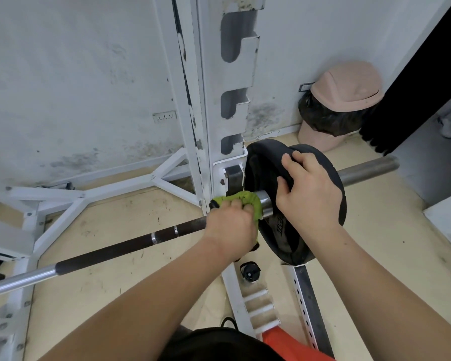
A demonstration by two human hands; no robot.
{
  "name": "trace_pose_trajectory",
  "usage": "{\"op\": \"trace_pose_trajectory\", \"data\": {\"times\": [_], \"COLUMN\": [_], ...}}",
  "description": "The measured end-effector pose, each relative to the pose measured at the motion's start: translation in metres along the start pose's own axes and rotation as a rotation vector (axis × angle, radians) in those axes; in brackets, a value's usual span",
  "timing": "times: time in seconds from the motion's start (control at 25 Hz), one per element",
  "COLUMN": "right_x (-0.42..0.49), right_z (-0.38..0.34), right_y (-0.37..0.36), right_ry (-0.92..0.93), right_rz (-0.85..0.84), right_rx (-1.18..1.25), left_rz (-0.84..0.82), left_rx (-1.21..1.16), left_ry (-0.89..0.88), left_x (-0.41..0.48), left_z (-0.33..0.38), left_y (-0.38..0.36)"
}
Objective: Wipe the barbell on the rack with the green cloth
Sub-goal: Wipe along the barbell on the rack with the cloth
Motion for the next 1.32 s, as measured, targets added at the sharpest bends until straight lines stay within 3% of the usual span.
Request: {"op": "trace_pose_trajectory", "data": {"times": [0.16, 0.32, 0.36, 0.48, 0.56, 0.76, 0.84, 1.0, 1.08, 1.2, 1.32], "right_x": [-0.001, -0.026, -0.038, -0.061, -0.062, -0.055, -0.054, -0.047, -0.045, -0.048, -0.057], "right_z": [-0.002, -0.034, -0.045, -0.057, -0.049, -0.045, -0.047, -0.050, -0.046, -0.035, -0.024], "right_y": [0.002, -0.002, -0.011, -0.055, -0.076, -0.088, -0.088, -0.089, -0.090, -0.089, -0.090], "right_ry": [-0.023, 0.298, 0.339, 0.181, 0.133, 0.191, 0.176, 0.112, 0.126, 0.156, 0.088], "right_rz": [-0.036, 0.087, 0.033, -0.417, -0.563, -0.464, -0.438, -0.453, -0.480, -0.523, -0.515], "right_rx": [0.032, 0.094, 0.132, 0.174, 0.038, -0.020, -0.020, 0.013, 0.035, 0.128, 0.428], "left_rz": [-0.056, 0.230, 0.288, 0.066, -0.004, 0.054, 0.031, 0.076, 0.071, -0.001, 0.005], "left_rx": [0.034, -0.077, -0.082, -0.159, -0.207, -0.204, -0.243, -0.184, -0.138, -0.122, -0.182], "left_ry": [0.092, 0.147, 0.152, 0.110, 0.085, 0.350, 0.406, 0.183, 0.122, 0.272, 0.312], "left_x": [-0.047, -0.055, -0.049, -0.034, -0.035, -0.077, -0.073, -0.028, -0.032, -0.065, -0.076], "left_z": [-0.058, -0.079, -0.078, -0.069, -0.079, -0.164, -0.163, -0.080, -0.078, -0.115, -0.118], "left_y": [-0.021, -0.011, -0.007, -0.020, -0.035, -0.046, -0.046, -0.039, -0.035, -0.029, -0.005]}}
Point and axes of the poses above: each hand's wrist, its own x-axis towards the middle knuckle, its own y-axis out of the back of the hand, z = x × y, the point moved 2 cm from there along x, towards the middle knuckle, and after that the axes turned 15 degrees about -z, right-handed, at the moved point
